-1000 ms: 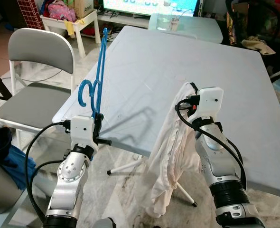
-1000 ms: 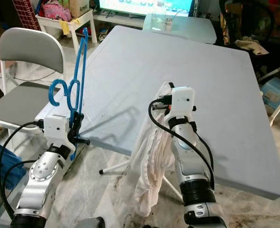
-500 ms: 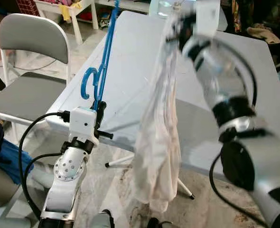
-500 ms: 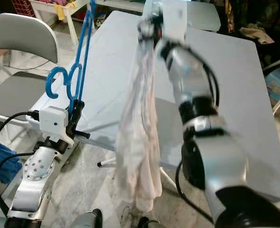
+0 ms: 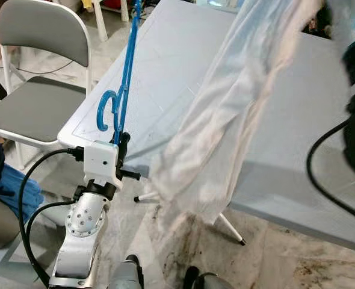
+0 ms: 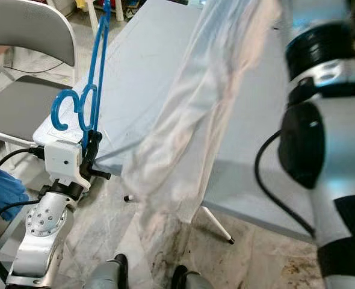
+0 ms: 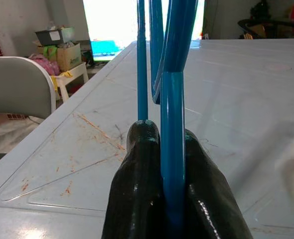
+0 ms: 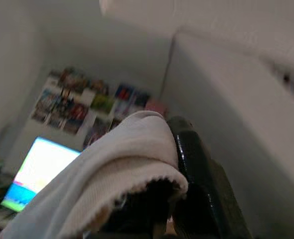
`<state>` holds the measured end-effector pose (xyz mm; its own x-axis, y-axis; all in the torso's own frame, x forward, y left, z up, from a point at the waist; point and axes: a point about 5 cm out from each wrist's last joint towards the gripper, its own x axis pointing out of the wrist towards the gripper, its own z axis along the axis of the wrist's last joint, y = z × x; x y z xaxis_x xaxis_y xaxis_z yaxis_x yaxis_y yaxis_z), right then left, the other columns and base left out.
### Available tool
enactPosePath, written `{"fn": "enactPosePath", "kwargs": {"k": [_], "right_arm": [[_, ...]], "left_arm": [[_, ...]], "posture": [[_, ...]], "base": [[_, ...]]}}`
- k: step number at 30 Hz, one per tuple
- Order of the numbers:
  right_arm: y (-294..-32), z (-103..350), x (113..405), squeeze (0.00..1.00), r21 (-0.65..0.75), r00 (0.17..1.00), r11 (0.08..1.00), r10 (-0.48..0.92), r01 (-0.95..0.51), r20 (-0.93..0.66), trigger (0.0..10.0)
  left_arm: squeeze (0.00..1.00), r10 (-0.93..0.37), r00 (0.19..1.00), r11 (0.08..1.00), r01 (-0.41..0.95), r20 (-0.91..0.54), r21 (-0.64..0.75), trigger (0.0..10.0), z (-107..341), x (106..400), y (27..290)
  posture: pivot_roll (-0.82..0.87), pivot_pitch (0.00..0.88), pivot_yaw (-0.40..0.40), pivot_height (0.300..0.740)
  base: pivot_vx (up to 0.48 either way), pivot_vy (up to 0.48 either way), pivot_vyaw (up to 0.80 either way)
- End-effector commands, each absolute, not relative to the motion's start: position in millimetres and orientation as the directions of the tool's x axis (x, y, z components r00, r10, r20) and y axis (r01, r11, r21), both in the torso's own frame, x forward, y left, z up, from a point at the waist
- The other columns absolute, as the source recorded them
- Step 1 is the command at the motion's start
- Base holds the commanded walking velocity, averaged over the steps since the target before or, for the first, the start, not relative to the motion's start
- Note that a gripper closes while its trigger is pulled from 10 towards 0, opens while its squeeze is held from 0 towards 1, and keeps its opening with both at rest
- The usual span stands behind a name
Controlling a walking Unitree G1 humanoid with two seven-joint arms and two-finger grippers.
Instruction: Hang hanger
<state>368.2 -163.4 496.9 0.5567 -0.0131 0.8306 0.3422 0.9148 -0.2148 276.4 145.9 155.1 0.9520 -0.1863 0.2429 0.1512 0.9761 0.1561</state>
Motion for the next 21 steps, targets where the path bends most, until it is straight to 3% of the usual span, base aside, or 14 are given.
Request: {"fn": "enactPosePath", "kwargs": {"k": [1, 3, 4, 7, 8, 10, 11, 15, 21], "right_arm": [[-164, 492, 369, 0.00, -0.255, 0.550, 0.901, 0.022, 0.352, 0.835, 10.0], [-163, 475, 378, 0.00, -0.295, 0.603, 0.902, 0.050, 0.314, 0.796, 10.0], [-160, 434, 397, 0.00, -0.339, 0.720, 0.922, 0.105, 0.189, 0.686, 10.0], [-156, 410, 404, 0.00, -0.383, 0.766, 0.915, 0.154, 0.128, 0.624, 10.0], [-148, 357, 414, 0.26, -0.455, 0.834, 0.891, 0.256, -0.007, 0.489, 10.0], [-146, 332, 416, 0.26, -0.475, 0.854, 0.877, 0.300, -0.072, 0.424, 10.0], [-146, 321, 416, 1.00, -0.467, 0.861, 0.877, 0.324, -0.117, 0.392, 10.0], [-148, 286, 413, 1.00, -0.459, 0.855, 0.845, 0.433, -0.274, 0.286, 10.0], [-156, 283, 408, 1.00, -0.500, 0.810, 0.778, 0.540, -0.379, 0.226, 10.0]], "left_arm": [[0.00, -0.190, 0.965, 0.975, 0.163, 0.183, 0.151, 10.0, 144, 276, 142], [0.00, -0.189, 0.965, 0.975, 0.163, 0.183, 0.150, 10.0, 144, 276, 142], [0.00, -0.192, 0.965, 0.975, 0.167, 0.180, 0.147, 10.0, 142, 275, 140], [0.00, -0.193, 0.965, 0.975, 0.167, 0.179, 0.147, 10.0, 142, 275, 140], [0.00, -0.199, 0.964, 0.974, 0.174, 0.178, 0.144, 10.0, 141, 275, 139], [0.00, -0.201, 0.963, 0.974, 0.177, 0.177, 0.144, 10.0, 141, 275, 138], [0.00, -0.202, 0.963, 0.974, 0.178, 0.177, 0.144, 10.0, 141, 275, 138], [0.00, -0.212, 0.961, 0.972, 0.189, 0.175, 0.142, 10.0, 141, 278, 137], [0.00, -0.237, 0.956, 0.966, 0.214, 0.173, 0.142, 10.0, 140, 280, 134]], "posture": [[0.33, 0.227, -0.122, 0.740], [0.33, 0.227, -0.121, 0.740], [0.33, 0.229, -0.120, 0.740], [0.33, 0.229, -0.119, 0.740], [0.33, 0.229, -0.115, 0.740], [0.32, 0.228, -0.114, 0.740], [0.32, 0.228, -0.110, 0.740], [0.31, 0.226, -0.102, 0.740], [0.28, 0.217, -0.094, 0.740]], "base": [[0.000, 0.000, 0.00], [0.000, 0.000, 0.00], [0.000, 0.000, 0.00], [0.000, 0.000, 0.00], [0.000, 0.000, 0.00], [0.000, 0.000, 0.00], [0.000, 0.000, 0.00], [0.000, 0.000, 0.00], [0.000, 0.000, 0.00]]}}
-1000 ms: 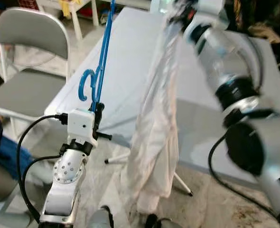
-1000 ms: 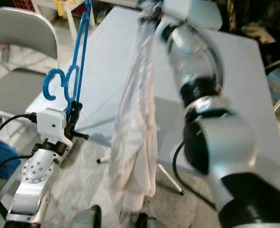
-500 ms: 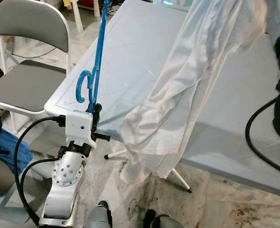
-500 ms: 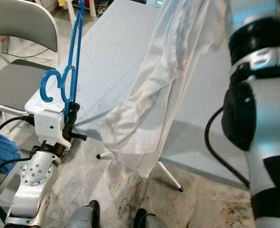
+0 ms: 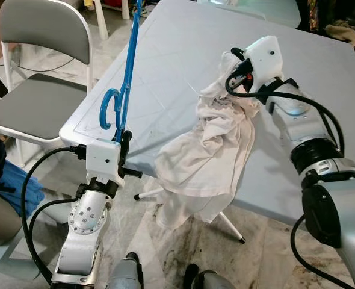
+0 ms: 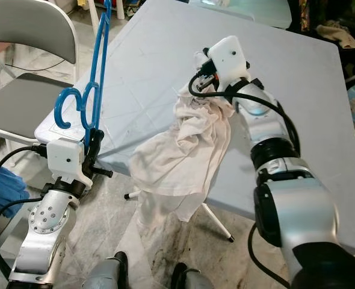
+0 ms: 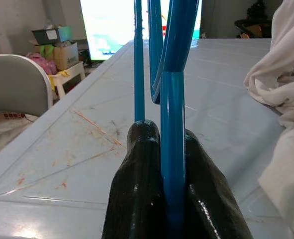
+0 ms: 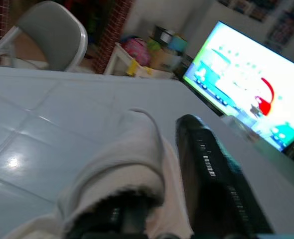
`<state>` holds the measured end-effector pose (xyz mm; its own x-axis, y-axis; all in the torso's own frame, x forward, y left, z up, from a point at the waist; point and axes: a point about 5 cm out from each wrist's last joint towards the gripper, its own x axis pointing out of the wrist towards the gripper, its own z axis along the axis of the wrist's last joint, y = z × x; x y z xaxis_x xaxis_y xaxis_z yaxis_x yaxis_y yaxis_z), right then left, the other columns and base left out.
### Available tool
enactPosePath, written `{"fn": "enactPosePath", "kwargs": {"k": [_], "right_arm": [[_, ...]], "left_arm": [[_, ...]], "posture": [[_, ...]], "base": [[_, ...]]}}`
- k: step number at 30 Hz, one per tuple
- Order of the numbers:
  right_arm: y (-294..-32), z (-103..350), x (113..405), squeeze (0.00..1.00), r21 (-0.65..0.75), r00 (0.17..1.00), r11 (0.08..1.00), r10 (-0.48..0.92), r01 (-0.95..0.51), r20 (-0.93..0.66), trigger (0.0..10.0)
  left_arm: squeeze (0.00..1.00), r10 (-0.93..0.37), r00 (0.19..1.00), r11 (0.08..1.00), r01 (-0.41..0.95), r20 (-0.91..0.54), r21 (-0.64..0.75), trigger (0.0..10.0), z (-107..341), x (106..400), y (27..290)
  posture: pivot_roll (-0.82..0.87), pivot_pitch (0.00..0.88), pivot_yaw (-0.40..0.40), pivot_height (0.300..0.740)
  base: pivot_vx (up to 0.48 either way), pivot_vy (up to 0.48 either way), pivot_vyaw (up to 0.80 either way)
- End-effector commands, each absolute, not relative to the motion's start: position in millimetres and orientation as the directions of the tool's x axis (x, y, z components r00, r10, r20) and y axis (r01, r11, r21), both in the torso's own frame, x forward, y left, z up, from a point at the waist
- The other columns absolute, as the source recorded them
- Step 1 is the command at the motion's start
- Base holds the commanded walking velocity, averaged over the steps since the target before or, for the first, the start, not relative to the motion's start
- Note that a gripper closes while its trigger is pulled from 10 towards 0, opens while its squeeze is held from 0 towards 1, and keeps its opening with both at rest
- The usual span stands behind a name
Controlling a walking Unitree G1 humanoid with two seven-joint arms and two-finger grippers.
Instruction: Hang hanger
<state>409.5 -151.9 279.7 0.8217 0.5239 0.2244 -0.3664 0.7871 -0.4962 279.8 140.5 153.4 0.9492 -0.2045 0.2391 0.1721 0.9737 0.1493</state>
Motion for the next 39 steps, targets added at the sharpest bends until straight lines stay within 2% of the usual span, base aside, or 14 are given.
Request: {"fn": "enactPosePath", "kwargs": {"k": [1, 6, 15, 17, 27, 32, 36, 39], "right_arm": [[-158, 284, 406, 1.00, -0.514, 0.793, 0.757, 0.569, -0.404, 0.215, 10.0], [-172, 274, 393, 1.00, -0.561, 0.709, 0.628, 0.698, -0.539, 0.099, 10.0], [-190, 249, 378, 1.00, -0.466, 0.646, 0.560, 0.762, -0.685, -0.033, 10.0], [-188, 231, 368, 1.00, -0.402, 0.581, 0.500, 0.807, -0.767, -0.104, 10.0], [-186, 189, 345, 1.00, -0.221, 0.448, 0.401, 0.862, -0.889, -0.239, 10.0], [-173, 161, 326, 1.00, -0.098, 0.305, 0.289, 0.895, -0.952, -0.326, 10.0], [-160, 142, 319, 1.00, -0.046, 0.242, 0.244, 0.889, -0.969, -0.388, 10.0], [-150, 129, 319, 1.00, -0.039, 0.235, 0.241, 0.876, -0.970, -0.421, 10.0]], "left_arm": [[0.00, -0.242, 0.955, 0.965, 0.219, 0.173, 0.142, 10.0, 140, 281, 133], [0.00, -0.247, 0.954, 0.965, 0.226, 0.171, 0.135, 10.0, 139, 281, 131], [0.00, -0.257, 0.952, 0.962, 0.236, 0.166, 0.134, 10.0, 136, 281, 131], [0.00, -0.260, 0.951, 0.961, 0.240, 0.166, 0.135, 10.0, 136, 282, 131], [0.00, -0.272, 0.949, 0.958, 0.252, 0.159, 0.138, 10.0, 135, 281, 130], [0.00, -0.278, 0.948, 0.956, 0.258, 0.153, 0.139, 10.0, 134, 281, 130], [0.00, -0.278, 0.949, 0.956, 0.259, 0.151, 0.138, 10.0, 133, 280, 130], [0.00, -0.280, 0.948, 0.956, 0.260, 0.149, 0.138, 10.0, 133, 280, 130]], "posture": [[0.28, 0.214, -0.093, 0.740], [0.28, 0.206, -0.094, 0.740], [0.27, 0.203, -0.088, 0.740], [0.27, 0.204, -0.085, 0.740], [0.27, 0.211, -0.074, 0.740], [0.27, 0.218, -0.071, 0.740], [0.27, 0.223, -0.071, 0.740], [0.27, 0.226, -0.072, 0.740]], "base": [[0.000, 0.000, 0.00], [0.000, 0.000, 0.00], [0.000, 0.000, 0.00], [0.000, 0.000, 0.00], [0.000, 0.000, 0.00], [0.000, 0.000, 0.00], [0.000, 0.000, 0.00], [0.000, 0.000, 0.00]]}}
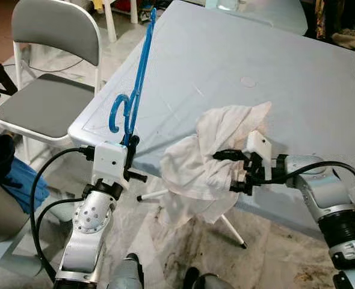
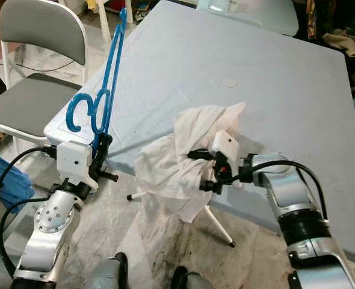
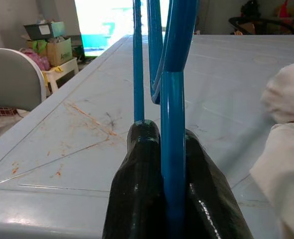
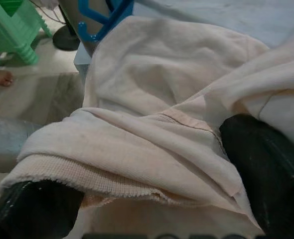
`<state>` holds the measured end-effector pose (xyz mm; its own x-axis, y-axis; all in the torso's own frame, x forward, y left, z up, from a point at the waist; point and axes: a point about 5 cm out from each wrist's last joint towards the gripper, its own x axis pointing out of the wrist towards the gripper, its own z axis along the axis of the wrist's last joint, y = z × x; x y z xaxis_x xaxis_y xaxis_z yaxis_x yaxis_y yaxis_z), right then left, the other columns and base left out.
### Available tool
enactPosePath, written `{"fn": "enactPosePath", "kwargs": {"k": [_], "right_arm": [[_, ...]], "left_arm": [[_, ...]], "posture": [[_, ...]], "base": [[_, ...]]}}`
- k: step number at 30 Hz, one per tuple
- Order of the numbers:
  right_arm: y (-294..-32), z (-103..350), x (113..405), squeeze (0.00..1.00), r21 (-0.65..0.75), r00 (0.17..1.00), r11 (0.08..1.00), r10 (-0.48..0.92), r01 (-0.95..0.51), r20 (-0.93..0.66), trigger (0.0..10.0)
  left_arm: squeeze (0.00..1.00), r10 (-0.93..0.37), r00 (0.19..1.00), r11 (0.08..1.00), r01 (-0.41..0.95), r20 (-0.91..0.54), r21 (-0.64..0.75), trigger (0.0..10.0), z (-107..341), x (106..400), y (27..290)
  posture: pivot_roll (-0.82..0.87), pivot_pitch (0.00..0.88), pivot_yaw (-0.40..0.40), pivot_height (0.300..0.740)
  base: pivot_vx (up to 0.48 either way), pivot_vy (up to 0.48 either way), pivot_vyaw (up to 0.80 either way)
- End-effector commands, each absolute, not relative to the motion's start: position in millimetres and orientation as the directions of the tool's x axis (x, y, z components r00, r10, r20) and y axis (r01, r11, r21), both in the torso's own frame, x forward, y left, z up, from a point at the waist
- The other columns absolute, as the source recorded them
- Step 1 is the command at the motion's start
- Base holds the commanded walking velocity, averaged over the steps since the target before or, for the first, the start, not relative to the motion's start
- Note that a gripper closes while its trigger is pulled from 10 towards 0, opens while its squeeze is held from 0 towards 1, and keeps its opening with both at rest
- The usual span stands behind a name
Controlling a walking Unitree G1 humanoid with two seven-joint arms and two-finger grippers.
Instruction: Hang hanger
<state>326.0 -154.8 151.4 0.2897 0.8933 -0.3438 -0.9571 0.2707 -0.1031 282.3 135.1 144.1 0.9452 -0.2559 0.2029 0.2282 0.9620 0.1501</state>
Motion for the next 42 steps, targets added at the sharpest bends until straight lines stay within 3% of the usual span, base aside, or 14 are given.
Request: {"fn": "enactPosePath", "kwargs": {"k": [1, 6, 8, 10, 17, 21, 28, 34, 35, 36, 37, 38, 39, 42], "right_arm": [[-147, 127, 320, 1.00, -0.041, 0.245, 0.251, 0.873, -0.967, -0.422, 10.0], [-135, 120, 340, 1.00, -0.130, 0.445, 0.435, 0.784, -0.891, -0.433, 10.0], [-134, 120, 343, 1.00, -0.144, 0.469, 0.455, 0.769, -0.879, -0.433, 10.0], [-132, 118, 356, 1.00, -0.189, 0.597, 0.581, 0.673, -0.792, -0.437, 10.0], [-146, 121, 380, 1.00, -0.275, 0.834, 0.822, 0.370, -0.499, -0.409, 10.0], [-160, 128, 388, 1.00, -0.291, 0.905, 0.895, 0.223, -0.337, -0.362, 10.0], [-187, 180, 404, 1.00, -0.230, 0.999, 0.973, 0.006, -0.014, -0.036, 10.0], [-172, 196, 401, 1.00, -0.146, 0.977, 0.975, 0.181, -0.165, 0.109, 10.0], [-165, 195, 397, 0.67, -0.166, 0.951, 0.950, 0.284, -0.263, 0.121, 10.0], [-163, 195, 396, 0.67, -0.174, 0.942, 0.942, 0.310, -0.287, 0.125, 10.0], [-162, 196, 394, 0.13, -0.195, 0.933, 0.932, 0.334, -0.306, 0.134, 10.0], [-162, 196, 394, 0.13, -0.195, 0.933, 0.932, 0.334, -0.306, 0.134, 10.0], [-160, 199, 390, 0.00, -0.238, 0.915, 0.913, 0.373, -0.332, 0.154, 10.0], [-166, 218, 386, 0.00, -0.290, 0.895, 0.918, 0.350, -0.270, 0.276, 10.0]], "left_arm": [[0.00, -0.280, 0.948, 0.956, 0.260, 0.149, 0.138, 10.0, 133, 280, 130], [0.00, -0.277, 0.950, 0.957, 0.258, 0.146, 0.135, 10.0, 132, 279, 130], [0.00, -0.277, 0.950, 0.957, 0.258, 0.146, 0.135, 10.0, 132, 279, 130], [0.00, -0.278, 0.950, 0.956, 0.260, 0.145, 0.134, 10.0, 131, 279, 129], [0.00, -0.279, 0.950, 0.956, 0.260, 0.144, 0.133, 10.0, 131, 278, 128], [0.00, -0.276, 0.950, 0.957, 0.258, 0.144, 0.132, 10.0, 131, 278, 128], [0.00, -0.256, 0.955, 0.963, 0.239, 0.153, 0.123, 10.0, 132, 278, 130], [0.00, -0.240, 0.959, 0.969, 0.228, 0.152, 0.090, 10.0, 133, 280, 133], [0.00, -0.237, 0.959, 0.971, 0.230, 0.153, 0.067, 10.0, 134, 281, 135], [0.00, -0.238, 0.959, 0.971, 0.230, 0.153, 0.066, 10.0, 134, 281, 135], [0.00, -0.239, 0.959, 0.971, 0.231, 0.153, 0.068, 10.0, 134, 281, 135], [0.00, -0.239, 0.959, 0.971, 0.231, 0.153, 0.068, 10.0, 134, 281, 135], [0.00, -0.241, 0.959, 0.970, 0.233, 0.151, 0.067, 10.0, 134, 281, 135], [0.00, -0.246, 0.957, 0.969, 0.238, 0.154, 0.067, 10.0, 134, 282, 134]], "posture": [[0.27, 0.227, -0.073, 0.740], [0.27, 0.227, -0.076, 0.740], [0.27, 0.227, -0.076, 0.740], [0.27, 0.228, -0.076, 0.740], [0.27, 0.234, -0.079, 0.740], [0.27, 0.236, -0.081, 0.740], [0.27, 0.234, -0.083, 0.740], [0.26, 0.236, -0.076, 0.740], [0.26, 0.236, -0.073, 0.740], [0.26, 0.236, -0.073, 0.740], [0.25, 0.236, -0.070, 0.740], [0.25, 0.236, -0.070, 0.740], [0.25, 0.235, -0.067, 0.740], [0.24, 0.233, -0.064, 0.740]], "base": [[0.000, 0.000, 0.00], [0.000, 0.000, 0.00], [0.000, 0.000, 0.00], [0.000, 0.000, 0.00], [0.000, 0.000, 0.00], [0.000, 0.000, 0.00], [0.000, 0.000, 0.00], [0.000, 0.000, 0.00], [0.000, 0.000, 0.00], [0.000, 0.000, 0.00], [0.000, 0.000, 0.00], [0.000, 0.000, 0.00], [0.000, 0.000, 0.00], [0.000, 0.000, 0.00]]}}
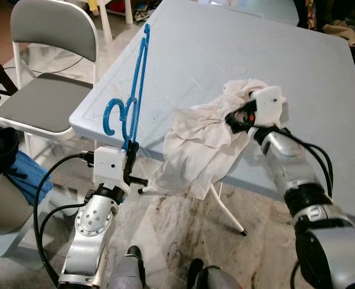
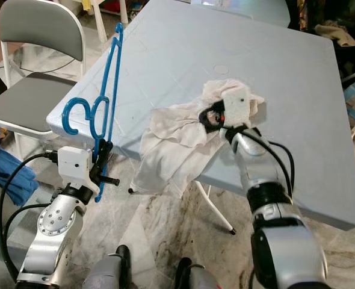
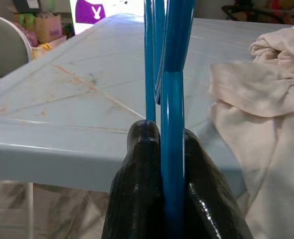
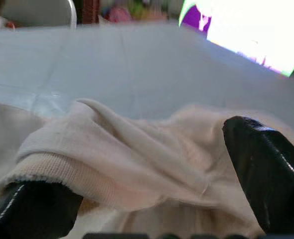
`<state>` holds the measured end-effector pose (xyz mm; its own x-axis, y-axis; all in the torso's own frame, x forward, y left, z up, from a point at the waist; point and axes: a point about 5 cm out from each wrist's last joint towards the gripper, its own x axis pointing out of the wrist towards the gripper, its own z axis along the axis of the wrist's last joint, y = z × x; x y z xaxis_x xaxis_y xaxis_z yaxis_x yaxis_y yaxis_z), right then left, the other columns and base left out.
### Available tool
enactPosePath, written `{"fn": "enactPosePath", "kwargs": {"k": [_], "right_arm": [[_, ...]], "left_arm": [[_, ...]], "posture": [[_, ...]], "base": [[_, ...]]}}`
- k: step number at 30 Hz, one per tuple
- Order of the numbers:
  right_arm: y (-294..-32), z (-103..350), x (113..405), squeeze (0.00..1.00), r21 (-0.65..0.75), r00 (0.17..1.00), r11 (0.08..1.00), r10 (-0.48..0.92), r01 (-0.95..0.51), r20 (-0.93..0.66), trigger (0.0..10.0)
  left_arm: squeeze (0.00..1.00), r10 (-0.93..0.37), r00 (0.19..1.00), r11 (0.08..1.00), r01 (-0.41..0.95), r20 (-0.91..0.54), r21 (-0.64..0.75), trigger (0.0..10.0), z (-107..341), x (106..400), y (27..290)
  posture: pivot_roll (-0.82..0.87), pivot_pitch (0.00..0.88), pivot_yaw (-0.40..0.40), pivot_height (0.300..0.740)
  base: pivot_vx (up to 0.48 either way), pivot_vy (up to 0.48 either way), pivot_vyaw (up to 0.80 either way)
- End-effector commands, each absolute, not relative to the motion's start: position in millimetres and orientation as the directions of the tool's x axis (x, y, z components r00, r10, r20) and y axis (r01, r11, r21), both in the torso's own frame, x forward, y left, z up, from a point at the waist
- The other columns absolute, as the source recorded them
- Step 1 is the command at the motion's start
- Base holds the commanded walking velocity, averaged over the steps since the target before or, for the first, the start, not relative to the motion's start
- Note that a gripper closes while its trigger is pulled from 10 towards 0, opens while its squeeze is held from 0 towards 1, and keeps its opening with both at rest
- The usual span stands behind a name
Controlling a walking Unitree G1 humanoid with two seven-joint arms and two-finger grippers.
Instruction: Hang hanger
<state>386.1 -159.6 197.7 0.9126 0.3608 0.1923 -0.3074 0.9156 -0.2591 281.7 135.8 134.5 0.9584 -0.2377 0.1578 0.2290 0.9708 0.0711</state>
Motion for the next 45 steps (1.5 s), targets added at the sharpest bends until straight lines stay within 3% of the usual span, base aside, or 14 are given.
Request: {"fn": "enactPosePath", "kwargs": {"k": [1, 3, 6, 8, 13, 18, 24, 29, 32, 34, 38, 40, 42, 45], "right_arm": [[-166, 218, 386, 0.00, -0.290, 0.895, 0.918, 0.350, -0.270, 0.276, 10.0], [-180, 244, 383, 0.00, -0.282, 0.878, 0.945, 0.273, -0.167, 0.392, 10.0], [-184, 251, 380, 0.00, -0.365, 0.867, 0.922, 0.285, -0.131, 0.409, 10.0], [-184, 253, 376, 0.00, -0.559, 0.857, 0.823, 0.358, -0.103, 0.370, 10.0], [-189, 259, 372, 0.00, -0.719, 0.851, 0.693, 0.405, -0.048, 0.334, 10.0], [-204, 271, 371, 0.00, -0.684, 0.862, 0.728, 0.378, -0.052, 0.338, 10.0], [-219, 287, 364, 0.00, -0.536, 0.851, 0.835, 0.369, -0.127, 0.374, 10.0], [-226, 287, 356, 0.00, -0.499, 0.847, 0.838, 0.418, -0.221, 0.327, 10.0], [-234, 275, 350, 0.00, -0.565, 0.857, 0.763, 0.483, -0.312, 0.179, 10.0], [-238, 254, 337, 0.00, -0.631, 0.809, 0.602, 0.583, -0.489, -0.070, 10.0], [-253, 243, 329, 0.00, -0.731, 0.805, 0.435, 0.532, -0.526, -0.263, 10.0], [-264, 254, 333, 0.00, -0.819, 0.862, 0.388, 0.451, -0.423, -0.231, 10.0], [-274, 284, 345, 0.00, -0.909, 0.942, 0.375, 0.332, -0.182, -0.052, 10.0], [-265, 280, 341, 0.00, -0.912, 0.911, 0.316, 0.392, -0.262, -0.126, 10.0]], "left_arm": [[0.00, -0.246, 0.957, 0.969, 0.238, 0.154, 0.067, 10.0, 134, 282, 134], [0.00, -0.250, 0.955, 0.968, 0.244, 0.157, 0.059, 10.0, 134, 283, 133], [0.00, -0.254, 0.955, 0.967, 0.248, 0.154, 0.056, 10.0, 134, 284, 132], [0.00, -0.256, 0.955, 0.967, 0.251, 0.152, 0.053, 10.0, 134, 285, 131], [0.00, -0.251, 0.957, 0.968, 0.246, 0.145, 0.051, 10.0, 133, 286, 131], [0.00, -0.249, 0.959, 0.968, 0.244, 0.138, 0.054, 10.0, 130, 286, 131], [0.00, -0.249, 0.958, 0.968, 0.244, 0.141, 0.056, 10.0, 130, 287, 130], [0.00, -0.252, 0.957, 0.967, 0.246, 0.141, 0.058, 10.0, 129, 287, 129], [0.00, -0.261, 0.955, 0.965, 0.255, 0.140, 0.061, 10.0, 129, 287, 129], [0.00, -0.265, 0.955, 0.964, 0.259, 0.136, 0.063, 10.0, 128, 288, 128], [0.00, -0.272, 0.953, 0.962, 0.266, 0.133, 0.063, 10.0, 127, 288, 126], [0.00, -0.274, 0.953, 0.962, 0.268, 0.133, 0.062, 10.0, 127, 288, 126], [0.00, -0.275, 0.953, 0.961, 0.269, 0.130, 0.061, 10.0, 126, 289, 125], [0.00, -0.277, 0.952, 0.961, 0.271, 0.128, 0.060, 10.0, 125, 289, 124]], "posture": [[0.24, 0.233, -0.064, 0.740], [0.23, 0.225, -0.061, 0.740], [0.23, 0.222, -0.060, 0.740], [0.23, 0.221, -0.061, 0.740], [0.23, 0.221, -0.061, 0.740], [0.22, 0.217, -0.061, 0.740], [0.22, 0.207, -0.062, 0.740], [0.22, 0.204, -0.057, 0.740], [0.21, 0.205, -0.055, 0.740], [0.20, 0.206, -0.052, 0.740], [0.20, 0.209, -0.052, 0.740], [0.20, 0.209, -0.053, 0.740], [0.19, 0.207, -0.055, 0.740], [0.19, 0.206, -0.057, 0.740]], "base": [[0.000, 0.000, 0.00], [0.000, 0.000, 0.00], [0.000, 0.000, 0.00], [0.000, 0.000, 0.00], [0.000, 0.000, 0.00], [0.000, 0.000, 0.00], [0.000, 0.000, 0.00], [0.000, 0.000, 0.00], [0.000, 0.000, 0.00], [0.000, 0.000, 0.00], [0.000, 0.000, 0.00], [0.000, 0.000, 0.00], [0.000, 0.000, 0.00], [0.000, 0.000, 0.00]]}}
